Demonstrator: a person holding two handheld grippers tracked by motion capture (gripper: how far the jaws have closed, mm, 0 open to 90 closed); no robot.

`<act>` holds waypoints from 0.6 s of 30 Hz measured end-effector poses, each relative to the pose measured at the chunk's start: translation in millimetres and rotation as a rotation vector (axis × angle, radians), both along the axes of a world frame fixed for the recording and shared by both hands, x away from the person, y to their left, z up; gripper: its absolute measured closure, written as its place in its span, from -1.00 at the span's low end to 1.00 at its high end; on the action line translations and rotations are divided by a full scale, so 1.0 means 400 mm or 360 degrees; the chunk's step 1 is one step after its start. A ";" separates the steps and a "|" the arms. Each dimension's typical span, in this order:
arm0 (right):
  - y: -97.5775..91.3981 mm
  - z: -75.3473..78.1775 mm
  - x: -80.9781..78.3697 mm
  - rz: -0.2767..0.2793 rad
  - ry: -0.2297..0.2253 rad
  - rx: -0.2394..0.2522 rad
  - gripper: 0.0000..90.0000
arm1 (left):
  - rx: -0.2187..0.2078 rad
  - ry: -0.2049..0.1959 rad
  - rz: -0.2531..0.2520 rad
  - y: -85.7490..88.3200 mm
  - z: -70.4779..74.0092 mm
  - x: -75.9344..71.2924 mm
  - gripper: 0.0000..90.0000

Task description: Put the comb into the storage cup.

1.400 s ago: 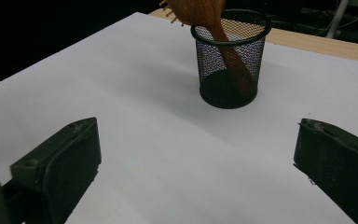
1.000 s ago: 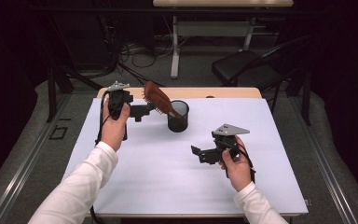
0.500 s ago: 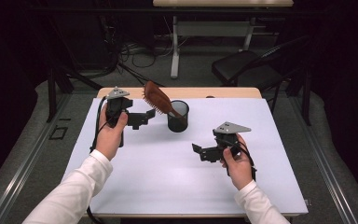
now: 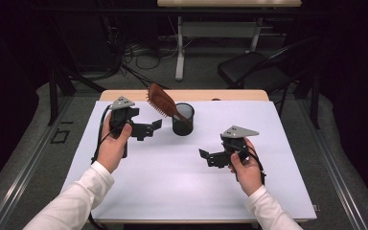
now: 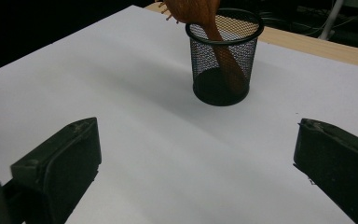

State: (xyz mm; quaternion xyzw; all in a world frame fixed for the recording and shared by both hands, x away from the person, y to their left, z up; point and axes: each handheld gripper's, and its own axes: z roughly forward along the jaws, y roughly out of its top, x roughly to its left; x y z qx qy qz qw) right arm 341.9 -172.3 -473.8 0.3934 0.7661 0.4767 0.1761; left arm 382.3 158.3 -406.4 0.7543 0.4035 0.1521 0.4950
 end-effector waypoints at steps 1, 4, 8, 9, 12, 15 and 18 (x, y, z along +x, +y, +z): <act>-0.002 0.001 -0.002 0.0002 0.0002 -0.0005 -0.99 | 0.0004 0.0001 -0.0006 0.000 -0.002 -0.003 -0.99; -0.007 0.003 -0.010 0.0006 -0.0008 -0.0024 -0.99 | 0.0011 0.0006 -0.0025 0.002 -0.008 -0.013 -0.99; -0.018 0.009 -0.023 0.0011 -0.0012 -0.0043 -0.99 | 0.0010 -0.0001 -0.0041 0.008 -0.017 -0.030 -0.99; -0.021 0.010 -0.027 0.0012 -0.0019 -0.0047 -0.99 | 0.0008 -0.0003 -0.0045 0.011 -0.020 -0.035 -0.99; -0.032 0.015 -0.038 0.0008 -0.0028 -0.0058 -0.99 | 0.0012 0.0006 -0.0045 0.021 -0.030 -0.047 -0.99; -0.043 0.016 -0.048 0.0005 -0.0043 -0.0072 -0.99 | -0.0008 0.0022 -0.0049 0.034 -0.040 -0.058 -0.99; -0.053 0.015 -0.055 -0.0004 -0.0041 -0.0080 -0.99 | -0.0008 0.0026 -0.0040 0.049 -0.049 -0.068 -0.99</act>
